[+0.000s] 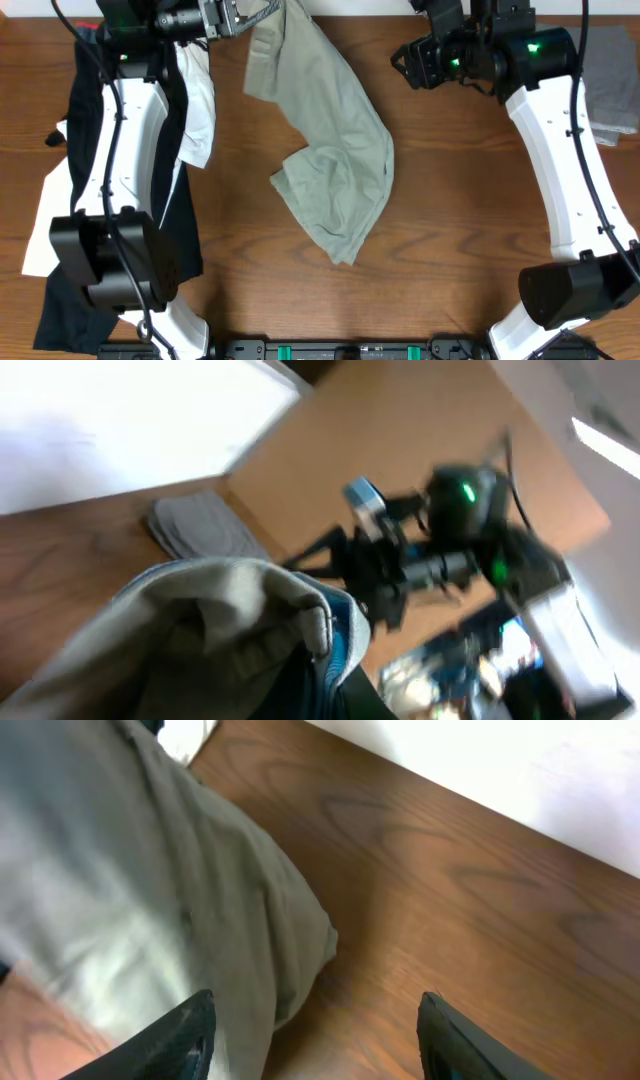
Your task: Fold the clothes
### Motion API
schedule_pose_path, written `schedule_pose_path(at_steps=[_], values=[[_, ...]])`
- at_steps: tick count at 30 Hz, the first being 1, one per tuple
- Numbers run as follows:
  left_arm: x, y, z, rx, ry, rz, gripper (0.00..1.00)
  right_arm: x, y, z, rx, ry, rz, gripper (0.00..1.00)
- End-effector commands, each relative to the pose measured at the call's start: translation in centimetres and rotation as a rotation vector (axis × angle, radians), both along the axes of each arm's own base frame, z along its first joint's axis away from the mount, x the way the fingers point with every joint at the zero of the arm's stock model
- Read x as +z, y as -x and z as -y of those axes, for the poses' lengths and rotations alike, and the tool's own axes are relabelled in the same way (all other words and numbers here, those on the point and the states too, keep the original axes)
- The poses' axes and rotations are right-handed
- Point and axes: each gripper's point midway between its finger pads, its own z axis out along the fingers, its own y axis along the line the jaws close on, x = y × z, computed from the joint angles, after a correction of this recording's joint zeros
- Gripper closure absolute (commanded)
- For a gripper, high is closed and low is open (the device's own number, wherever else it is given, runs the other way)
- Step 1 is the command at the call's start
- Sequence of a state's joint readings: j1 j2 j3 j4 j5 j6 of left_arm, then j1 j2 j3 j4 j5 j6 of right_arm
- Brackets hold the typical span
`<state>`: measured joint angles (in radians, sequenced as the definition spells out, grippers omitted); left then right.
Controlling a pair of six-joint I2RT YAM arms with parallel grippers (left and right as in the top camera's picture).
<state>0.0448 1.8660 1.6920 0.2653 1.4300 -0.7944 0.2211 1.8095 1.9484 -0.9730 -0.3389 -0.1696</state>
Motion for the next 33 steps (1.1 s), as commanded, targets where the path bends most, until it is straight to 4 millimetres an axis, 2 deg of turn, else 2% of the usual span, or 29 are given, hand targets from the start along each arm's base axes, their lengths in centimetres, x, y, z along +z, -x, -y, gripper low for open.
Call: schedule_pose_path(at_steps=[1, 4, 8, 10, 12, 15, 19, 21, 25, 33], values=[[-1.7, -4.9, -2.6, 0.352, -0.005, -0.181, 0.94, 1.5, 0.2, -0.3, 0.021, -0.036, 0.029, 0.36], [-6.6, -7.2, -5.7, 0.629, -0.081, -0.397, 0.94, 1.5, 0.2, -0.1, 0.016, -0.035, 0.029, 0.36], [-11.8, -7.6, -10.3, 0.931, -0.234, -0.567, 0.94, 1.5, 0.1, 0.2, 0.009, -0.034, 0.025, 0.37], [-12.9, -7.1, -11.8, 1.002, -0.328, -0.558, 0.94, 1.4, 0.1, 0.4, 0.005, -0.032, 0.025, 0.36], [-13.1, -6.5, -12.7, 1.049, -0.411, -0.531, 0.94, 1.4, 0.0, 0.4, 0.004, -0.032, 0.026, 0.35], [-11.4, -5.7, -12.9, 1.090, -0.494, -0.435, 0.94, 1.4, 0.1, 0.3, 0.007, -0.033, 0.024, 0.35], [-6.3, -4.6, -12.4, 1.159, -0.533, -0.251, 0.94, 1.2, 1.0, -0.7, 0.042, -0.050, -0.004, 0.35], [-3.2, -3.8, -11.7, 1.175, -0.536, -0.138, 0.94, 0.9, 1.7, -1.4, 0.068, -0.056, -0.029, 0.29], [1.4, -2.2, -10.4, 1.178, -0.497, -0.002, 0.94, 0.1, 3.9, -3.2, 0.150, -0.053, -0.088, 0.28], [6.1, -0.2, -9.0, 1.188, -0.407, 0.111, 0.94, 0.2, 8.3, -9.0, 0.355, -0.096, -0.134, 0.34]])
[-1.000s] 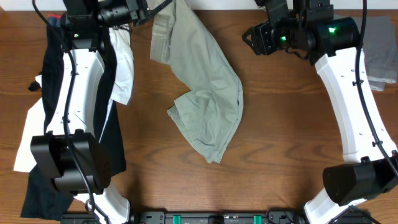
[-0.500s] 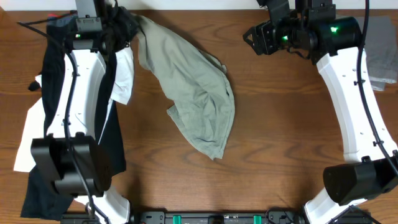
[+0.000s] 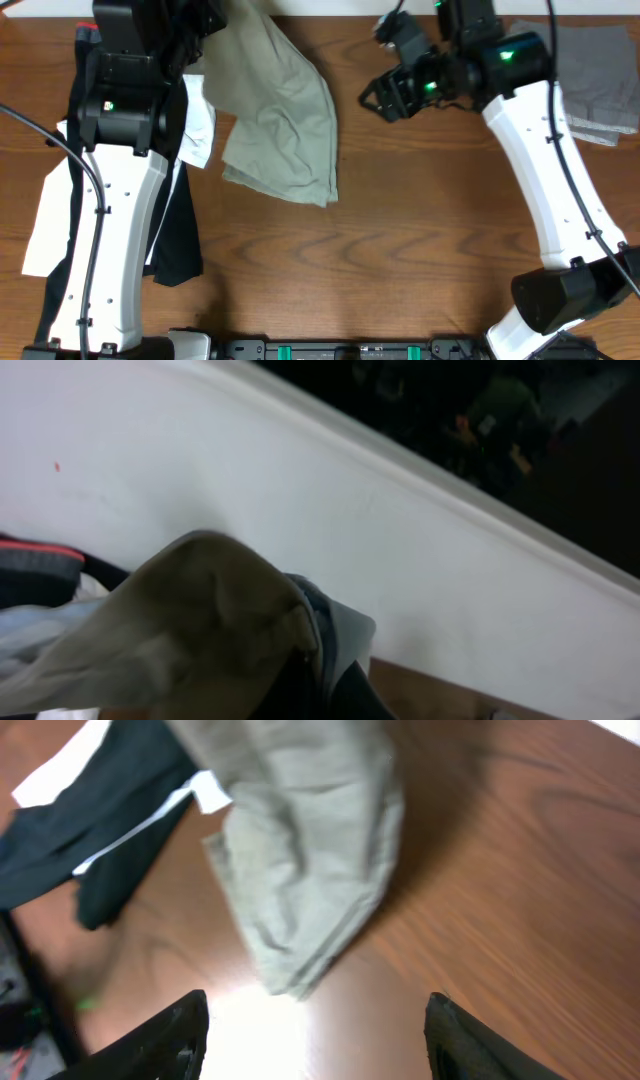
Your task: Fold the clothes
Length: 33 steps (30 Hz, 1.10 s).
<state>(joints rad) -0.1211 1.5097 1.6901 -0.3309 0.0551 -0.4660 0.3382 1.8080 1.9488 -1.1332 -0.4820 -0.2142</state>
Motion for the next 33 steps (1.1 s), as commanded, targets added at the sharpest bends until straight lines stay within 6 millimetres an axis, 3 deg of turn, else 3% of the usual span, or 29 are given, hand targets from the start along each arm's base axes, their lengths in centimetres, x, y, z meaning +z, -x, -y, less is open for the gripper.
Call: schedule_pose_path(at_steps=[1, 8, 13, 19, 25, 28, 33], values=[[2.8, 0.6, 0.0, 0.033, -0.030, 0.086, 0.94, 1.7, 2.4, -3.6, 0.135, -0.070, 0.024, 0.36], [6.8, 2.1, -0.3, 0.145, -0.102, 0.206, 0.94, 2.7, 4.5, -8.8, 0.218, -0.127, 0.056, 0.43], [8.4, 2.9, -0.5, 0.214, -0.150, 0.235, 0.94, 1.8, 2.7, -11.1, 0.072, -0.118, 0.099, 0.45], [8.0, 3.2, -1.0, 0.269, -0.176, 0.214, 0.94, -0.8, 0.1, -13.2, -0.132, -0.211, 0.099, 0.45], [7.7, 3.5, -1.1, 0.265, -0.197, 0.198, 0.94, -6.6, -0.6, -12.6, -0.245, -0.239, 0.023, 0.46], [7.8, 3.8, -1.2, 0.264, -0.203, 0.195, 0.94, -9.9, -0.3, -11.0, -0.283, -0.176, -0.015, 0.42], [6.9, 4.0, -1.2, 0.259, -0.220, 0.158, 0.94, -13.4, 0.4, -8.3, -0.297, -0.106, -0.095, 0.37]])
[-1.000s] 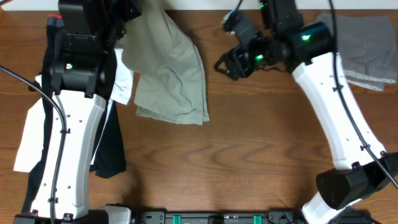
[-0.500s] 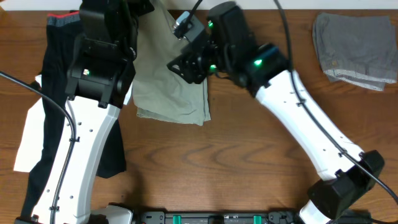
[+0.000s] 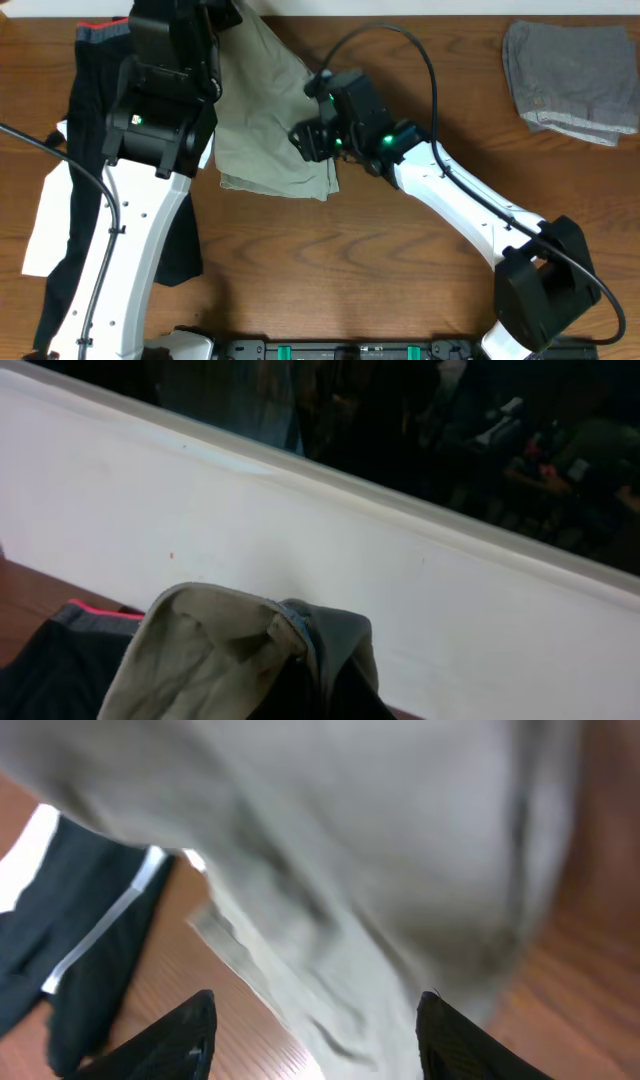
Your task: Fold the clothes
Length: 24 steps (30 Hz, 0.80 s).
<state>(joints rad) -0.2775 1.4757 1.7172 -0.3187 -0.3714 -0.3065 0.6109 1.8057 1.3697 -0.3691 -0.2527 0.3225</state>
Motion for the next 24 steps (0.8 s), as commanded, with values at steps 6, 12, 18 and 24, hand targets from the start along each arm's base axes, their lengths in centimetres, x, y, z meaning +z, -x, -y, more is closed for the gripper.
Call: schedule_pose_path(at_steps=[6, 12, 18, 24], values=[[3.1, 1.9, -0.9, 0.019, -0.012, 0.054, 0.94, -3.8, 1.2, 2.3, 0.004, 0.037, -0.096, 0.36], [3.0, 1.9, -0.9, 0.019, -0.012, 0.051, 0.94, -6.8, 1.9, 1.8, 0.024, 0.029, -0.153, 0.36], [2.5, 1.9, -0.9, 0.019, -0.018, 0.031, 0.94, -9.0, 1.7, 1.0, 0.035, -0.002, -0.198, 0.38], [2.0, 2.0, -0.9, 0.019, -0.025, 0.008, 0.94, -9.0, 1.5, 0.9, 0.036, -0.015, -0.199, 0.53]])
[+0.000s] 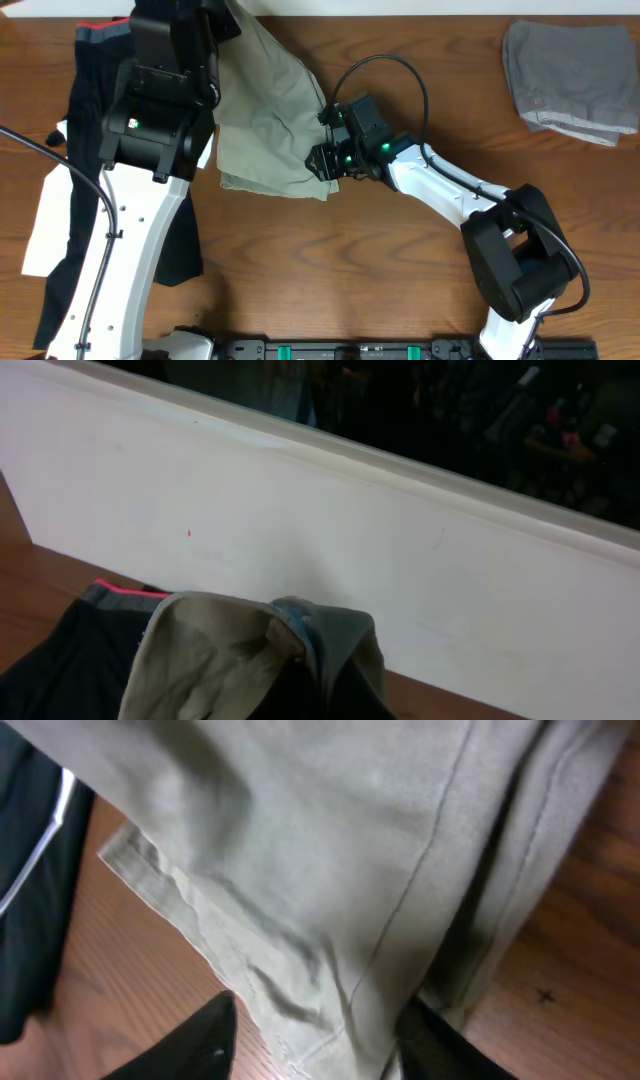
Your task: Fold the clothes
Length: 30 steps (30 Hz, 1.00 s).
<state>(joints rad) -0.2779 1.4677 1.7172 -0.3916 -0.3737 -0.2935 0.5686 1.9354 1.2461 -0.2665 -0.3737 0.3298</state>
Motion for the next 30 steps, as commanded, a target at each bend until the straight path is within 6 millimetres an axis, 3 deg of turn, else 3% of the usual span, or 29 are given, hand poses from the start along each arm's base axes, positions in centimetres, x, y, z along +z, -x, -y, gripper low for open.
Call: schedule_pose_path(at_steps=[1, 6, 12, 16, 20, 26, 30], values=[[3.2, 1.4, -0.7, 0.018, 0.004, 0.069, 0.94, -0.2, 0.2, -0.2, 0.006, -0.020, -0.017, 0.55], [2.8, 1.5, -0.7, 0.018, 0.000, 0.054, 0.94, -0.2, 0.1, -0.1, 0.000, -0.021, -0.023, 0.71], [2.5, 1.5, -0.8, 0.018, -0.004, 0.041, 0.94, -0.3, 0.1, -0.1, -0.002, -0.020, -0.024, 0.99], [2.1, 1.6, -0.8, 0.018, -0.009, 0.025, 0.94, -0.4, -0.3, 0.8, -0.022, -0.014, -0.036, 0.99], [1.9, 1.7, -0.8, 0.018, -0.013, 0.014, 0.94, -0.7, -1.3, 2.9, -0.067, -0.006, -0.058, 0.99], [1.9, 1.6, -0.8, 0.018, -0.013, 0.013, 0.94, -0.5, -4.2, 7.9, -0.126, 0.012, -0.037, 0.99], [1.7, 1.7, -0.8, 0.017, -0.015, 0.006, 0.94, 0.9, -6.5, 11.3, -0.187, -0.011, -0.029, 0.99]])
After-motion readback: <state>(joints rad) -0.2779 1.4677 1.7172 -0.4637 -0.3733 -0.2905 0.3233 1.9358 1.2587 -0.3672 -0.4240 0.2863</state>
